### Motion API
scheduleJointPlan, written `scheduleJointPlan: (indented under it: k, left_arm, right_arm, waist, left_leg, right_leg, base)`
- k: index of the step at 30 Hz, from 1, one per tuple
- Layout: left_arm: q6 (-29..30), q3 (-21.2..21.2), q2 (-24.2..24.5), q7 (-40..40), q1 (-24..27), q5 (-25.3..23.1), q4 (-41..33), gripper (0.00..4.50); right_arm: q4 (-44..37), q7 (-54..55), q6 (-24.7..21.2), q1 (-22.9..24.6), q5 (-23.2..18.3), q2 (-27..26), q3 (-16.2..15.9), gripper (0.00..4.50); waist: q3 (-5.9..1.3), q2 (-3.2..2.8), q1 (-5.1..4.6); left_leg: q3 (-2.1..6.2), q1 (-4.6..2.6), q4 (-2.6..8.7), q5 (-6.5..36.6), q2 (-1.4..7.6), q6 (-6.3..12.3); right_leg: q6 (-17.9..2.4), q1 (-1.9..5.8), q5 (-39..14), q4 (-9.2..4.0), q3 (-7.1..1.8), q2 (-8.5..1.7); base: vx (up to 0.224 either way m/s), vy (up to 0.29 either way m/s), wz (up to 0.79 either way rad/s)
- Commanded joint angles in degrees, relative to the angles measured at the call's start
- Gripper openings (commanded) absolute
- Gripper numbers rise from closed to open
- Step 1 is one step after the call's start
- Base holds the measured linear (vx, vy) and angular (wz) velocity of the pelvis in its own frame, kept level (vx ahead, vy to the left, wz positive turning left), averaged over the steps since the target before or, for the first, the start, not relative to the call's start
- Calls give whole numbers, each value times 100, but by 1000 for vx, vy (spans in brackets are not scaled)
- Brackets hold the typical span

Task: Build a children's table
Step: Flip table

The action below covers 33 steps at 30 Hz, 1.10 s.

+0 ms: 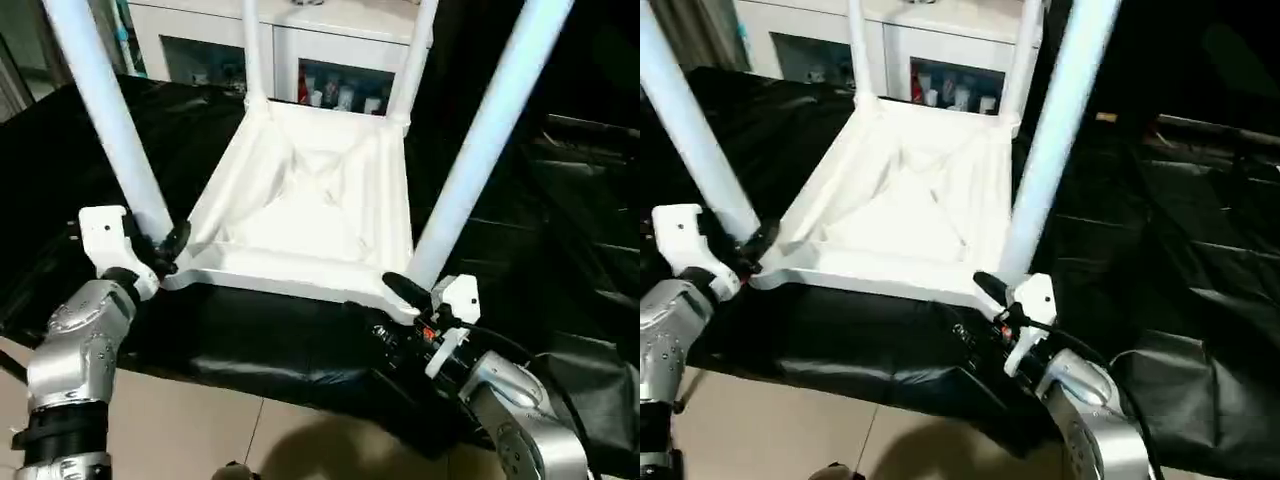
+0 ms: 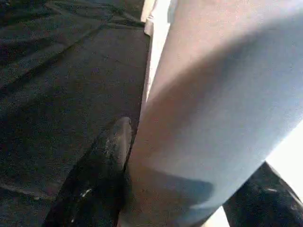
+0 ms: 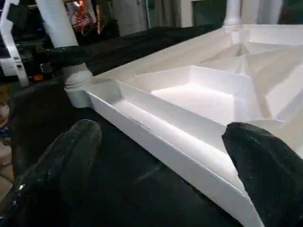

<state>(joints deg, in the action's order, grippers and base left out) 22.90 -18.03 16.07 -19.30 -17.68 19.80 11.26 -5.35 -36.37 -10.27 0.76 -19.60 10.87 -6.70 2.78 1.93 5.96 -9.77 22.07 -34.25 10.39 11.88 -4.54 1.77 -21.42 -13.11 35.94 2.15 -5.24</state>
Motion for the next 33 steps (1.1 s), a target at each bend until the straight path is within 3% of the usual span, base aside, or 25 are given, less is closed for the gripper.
scheduleJointPlan:
  k: [1,6,8,9,13,15,16,17,19,20,21,27,33]
  left_arm:
    - [281,-42,-472,-84,-183,960,-87,240]
    - [453,-368,-944,190,-295,1452,-137,240]
    - [481,-489,-1111,346,-333,1609,-158,240]
    - [511,-563,-1236,454,-364,1716,-174,240]
    - [562,-413,-1450,456,-320,1550,-276,239]
    - [567,-359,-1597,516,-308,1506,-301,236]
    - [565,-352,-1616,523,-311,1510,-297,235]
    - [564,-350,-1623,526,-312,1512,-295,233]
    - [541,-336,-1655,576,-352,1560,-249,233]
    - [539,-338,-1663,591,-361,1571,-243,233]
    - [542,-323,-1702,642,-416,1604,-209,232]
    - [557,-259,-1743,629,-459,1528,-221,232]
    - [476,-91,-1703,611,-448,1329,-233,232]
  right_arm:
    - [109,-46,90,-93,10,49,18,450]
    - [255,-12,69,-219,6,-3,26,450]
    - [293,-5,52,-240,19,-18,11,450]
    - [323,5,13,-259,28,-30,-8,450]
    - [524,285,46,-372,119,-194,68,450]
    - [703,799,-23,-609,-200,-588,472,450]
    - [718,857,-36,-648,-269,-647,533,450]
    - [723,879,-41,-663,-295,-670,555,450]
    - [722,1008,-168,-779,-691,-894,775,450]
    - [737,1043,-182,-804,-735,-929,810,450]
    - [909,1338,-257,-1013,-1008,-1169,1054,450]
    - [1249,1613,-402,-1393,-1371,-1513,1357,450]
    - [1657,1533,-505,-1802,-1788,-1756,1576,450]
  waist:
    - [-323,-7,-15]
    - [-314,31,60]
    - [-315,87,47]
    - [-312,71,45]
    - [-315,93,17]
    - [-323,99,-9]
    - [-335,72,-16]
    - [-342,84,-16]
    - [-344,24,-6]
    - [-350,38,-11]
    - [-352,-1,-5]
    - [-353,30,-38]
    - [-365,23,-40]
  left_leg:
    - [-2,-127,458,971,106,-1]
    - [-25,-113,453,988,97,14]
    - [-26,-100,451,978,101,7]
    - [-18,-96,458,1014,104,0]
    - [-9,-94,457,926,99,-21]
    - [-12,-99,457,855,94,-28]
    - [-5,-117,455,891,101,-44]
    - [-3,-115,445,842,102,-40]
    - [-4,-118,437,707,92,-8]
    - [-8,-123,435,707,94,2]
    - [-4,-120,433,668,87,-26]
    - [-8,-119,447,815,87,-124]
    - [-12,-120,435,645,84,-129]
  right_leg:
    - [-1054,150,-48,-381,-165,-195]
    - [-1023,143,-324,-410,-169,-214]
    - [-997,154,-308,-409,-165,-212]
    - [-977,154,-343,-415,-162,-211]
    - [-837,155,-274,-422,-162,-197]
    - [-850,140,-146,-405,-165,-196]
    - [-879,137,-122,-400,-161,-195]
    - [-878,146,-29,-385,-159,-186]
    - [-870,149,285,-356,-159,-172]
    - [-869,150,340,-361,-157,-170]
    - [-880,156,458,-345,-152,-168]
    - [-847,157,289,-357,-150,-167]
    - [-819,164,503,-338,-145,-171]
  base:
    - [0,0,0]
    - [0,0,0]
    - [0,0,0]
    - [0,0,0]
    - [0,0,0]
    - [0,0,0]
    - [0,0,0]
    - [0,0,0]
    - [0,0,0]
    - [0,0,0]
    - [0,0,0]
    - [0,0,0]
    - [0,0,0]
